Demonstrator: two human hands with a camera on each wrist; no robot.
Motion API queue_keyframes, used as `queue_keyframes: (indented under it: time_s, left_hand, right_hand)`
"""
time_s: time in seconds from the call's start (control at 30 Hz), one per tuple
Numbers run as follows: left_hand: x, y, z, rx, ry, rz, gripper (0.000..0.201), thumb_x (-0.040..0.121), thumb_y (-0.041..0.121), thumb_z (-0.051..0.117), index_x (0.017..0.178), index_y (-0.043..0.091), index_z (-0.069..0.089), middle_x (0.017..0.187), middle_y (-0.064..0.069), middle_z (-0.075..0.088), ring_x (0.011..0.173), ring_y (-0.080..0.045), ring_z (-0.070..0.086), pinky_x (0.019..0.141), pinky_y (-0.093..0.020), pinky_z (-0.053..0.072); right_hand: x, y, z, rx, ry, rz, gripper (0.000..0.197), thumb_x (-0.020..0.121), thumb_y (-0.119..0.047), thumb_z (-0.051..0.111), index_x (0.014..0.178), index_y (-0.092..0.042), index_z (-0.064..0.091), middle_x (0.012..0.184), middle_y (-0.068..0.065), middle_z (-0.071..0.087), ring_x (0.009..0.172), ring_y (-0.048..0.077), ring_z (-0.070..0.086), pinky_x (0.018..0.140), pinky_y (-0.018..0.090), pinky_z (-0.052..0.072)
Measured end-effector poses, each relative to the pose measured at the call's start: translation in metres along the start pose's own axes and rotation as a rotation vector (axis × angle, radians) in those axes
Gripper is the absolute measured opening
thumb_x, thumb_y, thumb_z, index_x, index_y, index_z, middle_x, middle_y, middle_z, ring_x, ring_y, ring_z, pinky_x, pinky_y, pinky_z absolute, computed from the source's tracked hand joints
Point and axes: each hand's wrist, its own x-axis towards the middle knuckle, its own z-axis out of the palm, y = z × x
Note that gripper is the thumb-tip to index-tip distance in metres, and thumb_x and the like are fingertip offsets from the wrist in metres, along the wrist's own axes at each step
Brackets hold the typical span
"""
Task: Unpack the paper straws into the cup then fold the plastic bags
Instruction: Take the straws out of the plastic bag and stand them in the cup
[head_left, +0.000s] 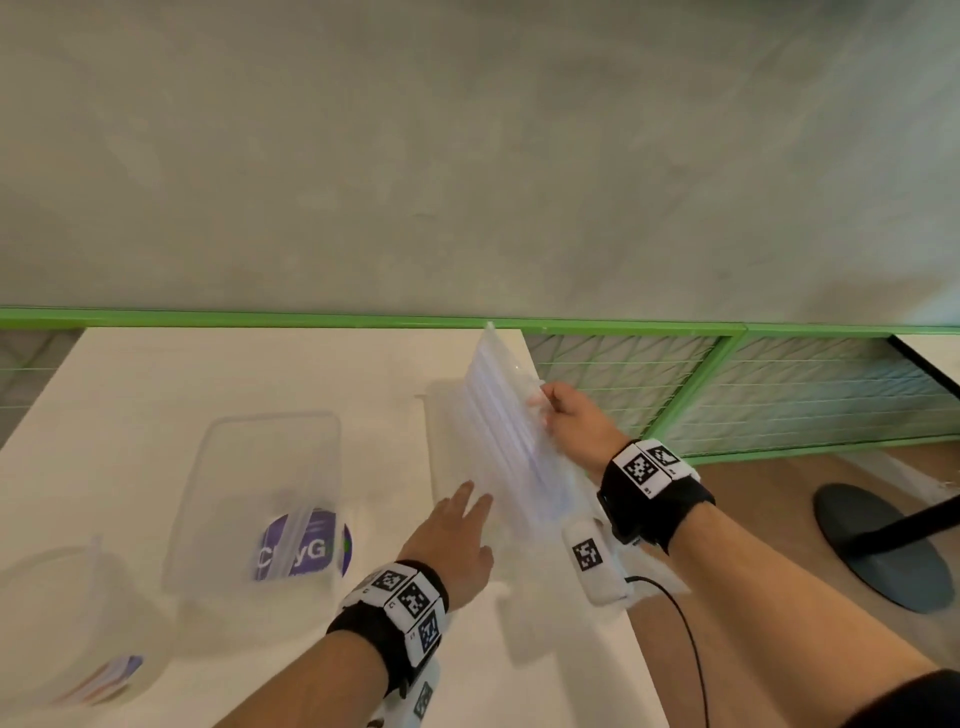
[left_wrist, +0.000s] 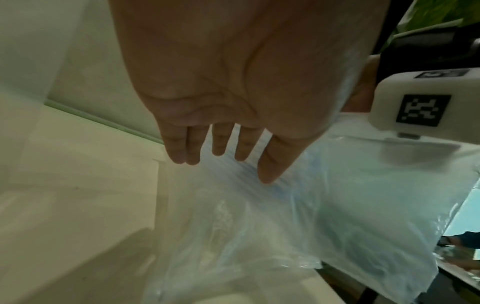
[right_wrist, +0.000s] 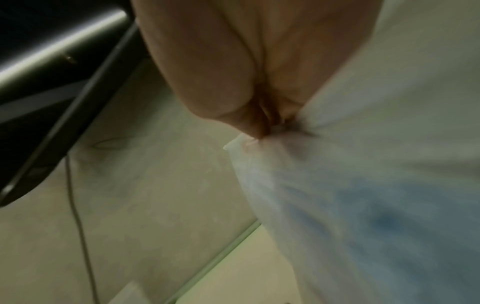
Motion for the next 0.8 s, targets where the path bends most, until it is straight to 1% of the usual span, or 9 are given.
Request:
queue_keyframes:
  time_s: [0.1, 0.2, 0.27, 0.37, 0.47, 0.57, 0.67, 0.73, 0.8]
  left_hand:
    - [-0.039, -0.004, 0.006, -0.073, 0.049, 0.044, 0.069, 0.1, 0.031, 0.04, 0.156, 0.018, 0.002, 0.163, 0.0, -0.011, 0.151, -0.017, 0.003, 0.121, -0.031, 0.015]
    - [-0.088, -0.017, 0.01, -0.183, 0.104, 0.061, 0.074, 0.1, 0.036, 0.041, 0.155, 0.013, -0.003, 0.163, -0.003, -0.01, 0.15, -0.013, -0.002, 0.119, -0.023, 0.006]
    - [-0.117, -0.026, 0.01, -0.241, 0.089, 0.036, 0.077, 0.1, 0.041, 0.042, 0.155, 0.012, -0.003, 0.164, -0.003, -0.005, 0.15, -0.013, 0.003, 0.118, -0.023, 0.008]
    - [-0.17, -0.05, 0.01, -0.333, 0.047, 0.012, 0.085, 0.095, 0.053, 0.048, 0.156, 0.017, 0.001, 0.163, 0.003, 0.011, 0.148, -0.014, 0.019, 0.118, -0.027, 0.019]
    - [-0.213, -0.073, 0.008, -0.557, 0.198, 0.112, 0.093, 0.079, 0.064, 0.061, 0.154, 0.031, 0.015, 0.156, 0.016, 0.027, 0.141, -0.004, 0.03, 0.117, -0.028, 0.027]
    - [-0.242, -0.095, 0.007, -0.836, 0.351, 0.208, 0.062, 0.077, 0.041, 0.074, 0.134, 0.039, 0.049, 0.135, 0.023, 0.055, 0.125, 0.003, 0.05, 0.105, -0.021, 0.038]
    - [-0.263, -0.116, 0.001, -0.948, 0.42, 0.199, 0.025, 0.084, 0.007, 0.072, 0.095, 0.029, 0.074, 0.106, 0.008, 0.073, 0.104, -0.011, 0.066, 0.087, -0.019, 0.049]
    - [-0.275, -0.132, 0.0, -0.981, 0.47, 0.162, 0.021, 0.083, 0.007, 0.072, 0.088, 0.027, 0.077, 0.1, 0.004, 0.075, 0.098, -0.013, 0.068, 0.084, -0.018, 0.051]
    - [-0.29, -0.149, 0.0, -1.0, 0.537, 0.126, 0.01, 0.08, 0.022, 0.078, 0.088, 0.028, 0.079, 0.099, 0.004, 0.076, 0.097, -0.012, 0.069, 0.085, -0.02, 0.052]
  right_hand:
    - [-0.05, -0.023, 0.006, -0.106, -0.017, -0.066, 0.016, 0.1, -0.018, 0.05, 0.1, -0.011, 0.064, 0.08, 0.005, 0.061, 0.069, 0.022, 0.054, 0.062, 0.024, 0.04]
    - [-0.104, -0.033, 0.009, -0.403, -0.032, -0.119, 0.019, 0.086, -0.043, 0.07, 0.095, -0.026, 0.068, 0.067, -0.008, 0.056, 0.057, 0.007, 0.048, 0.053, 0.015, 0.036]
    - [-0.133, -0.035, 0.009, -0.405, -0.03, -0.139, 0.018, 0.08, -0.042, 0.077, 0.089, -0.027, 0.071, 0.073, -0.01, 0.067, 0.064, 0.008, 0.059, 0.06, 0.016, 0.044]
    - [-0.178, -0.046, 0.025, -0.325, -0.099, -0.192, 0.011, 0.079, -0.031, 0.08, 0.083, -0.034, 0.07, 0.081, -0.006, 0.073, 0.075, 0.015, 0.067, 0.071, 0.03, 0.052]
    - [-0.209, -0.054, 0.053, -0.226, -0.21, -0.237, 0.016, 0.082, -0.02, 0.079, 0.082, -0.033, 0.07, 0.082, -0.008, 0.073, 0.077, 0.008, 0.067, 0.072, 0.022, 0.051]
    - [-0.221, -0.059, 0.092, -0.191, -0.287, -0.279, 0.017, 0.083, -0.017, 0.076, 0.083, -0.033, 0.069, 0.082, -0.016, 0.071, 0.077, -0.002, 0.063, 0.072, 0.015, 0.046]
    - [-0.225, -0.064, 0.134, -0.14, -0.338, -0.304, 0.019, 0.08, -0.018, 0.073, 0.082, -0.036, 0.067, 0.077, -0.025, 0.067, 0.073, -0.005, 0.06, 0.068, 0.009, 0.041]
    - [-0.225, -0.07, 0.153, -0.125, -0.341, -0.334, 0.008, 0.076, -0.034, 0.072, 0.081, -0.037, 0.066, 0.078, -0.022, 0.067, 0.075, -0.002, 0.062, 0.068, 0.01, 0.042]
    - [-0.221, -0.075, 0.17, -0.141, -0.335, -0.429, 0.013, 0.077, -0.046, 0.071, 0.082, -0.034, 0.068, 0.079, -0.015, 0.066, 0.076, 0.001, 0.061, 0.068, 0.012, 0.042]
